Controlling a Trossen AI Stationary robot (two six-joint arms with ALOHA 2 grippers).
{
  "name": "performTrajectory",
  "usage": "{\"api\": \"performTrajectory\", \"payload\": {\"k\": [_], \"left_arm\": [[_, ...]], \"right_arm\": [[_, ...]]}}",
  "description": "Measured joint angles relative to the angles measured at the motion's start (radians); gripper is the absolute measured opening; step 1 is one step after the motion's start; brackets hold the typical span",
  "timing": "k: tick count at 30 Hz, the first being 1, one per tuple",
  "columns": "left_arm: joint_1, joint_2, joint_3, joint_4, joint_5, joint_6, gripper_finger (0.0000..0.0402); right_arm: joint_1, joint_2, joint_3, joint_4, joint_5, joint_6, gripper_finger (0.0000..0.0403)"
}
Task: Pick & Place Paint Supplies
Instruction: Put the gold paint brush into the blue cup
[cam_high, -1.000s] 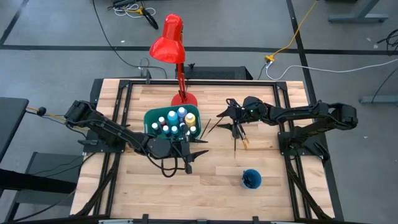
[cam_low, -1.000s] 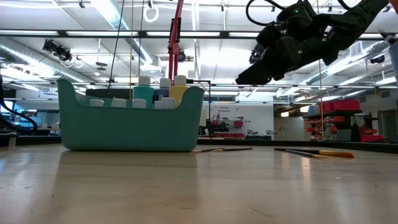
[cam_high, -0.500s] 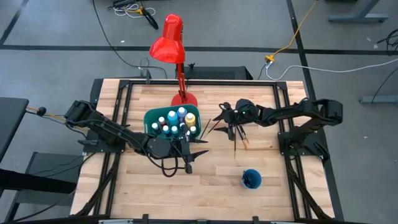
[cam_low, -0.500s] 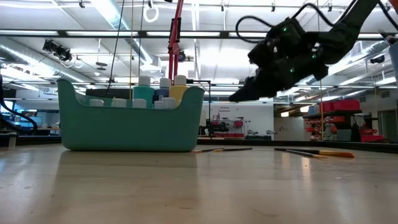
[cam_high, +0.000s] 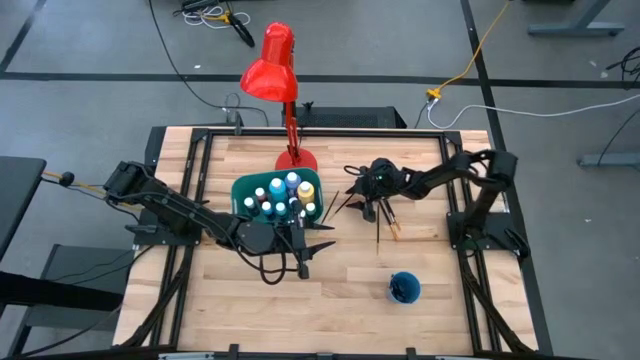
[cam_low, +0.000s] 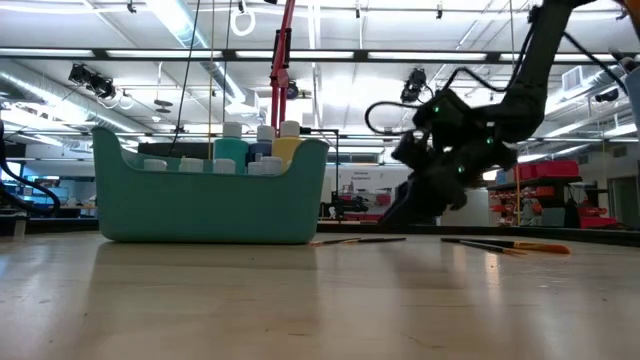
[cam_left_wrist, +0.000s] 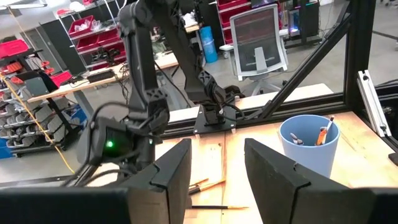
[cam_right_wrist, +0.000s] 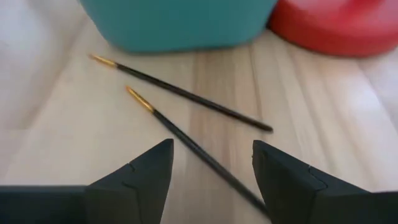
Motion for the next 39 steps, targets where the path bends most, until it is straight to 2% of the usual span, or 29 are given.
{"api": "performTrajectory", "payload": {"k": [7,12,16,23,25,29,32,39], "left_arm": [[0.0,0.0,0.0,-0.001,0.0,0.0,0.0155],[0.0,0.0,0.0,-0.002,0.0,0.0,0.0155],[0.0,0.0,0.0,-0.002,0.0,0.0,0.0155],[0.0,0.0,0.0,-0.003,0.0,-0.018,0.0155],[0.0,0.0,0.0,-0.003,0.0,-0.027,0.0155],[0.0,0.0,0.0,-0.003,0.0,-0.05,0.0155],[0.0,0.0,0.0,-0.003,0.0,-0.053,0.0155],[0.0,0.0,0.0,-0.003,0.0,-0.077,0.0155]], "right_arm": [[-0.022,0.081,0.002,0.067,-0.009,-0.025,0.0223],[-0.025,0.082,0.005,0.025,-0.033,-0.059,0.021],[-0.019,0.081,0.006,-0.019,-0.048,-0.079,0.0161],[-0.016,0.082,0.004,-0.031,-0.117,-0.051,0.0028],[-0.009,0.082,0.003,-0.033,-0.115,-0.024,0.0012],[0.015,0.083,0.002,-0.033,-0.104,-0.015,0.0042],[0.043,0.082,0.0,-0.019,-0.043,-0.002,0.0065],[0.088,0.088,-0.002,0.079,-0.01,0.072,0.0072]]}}
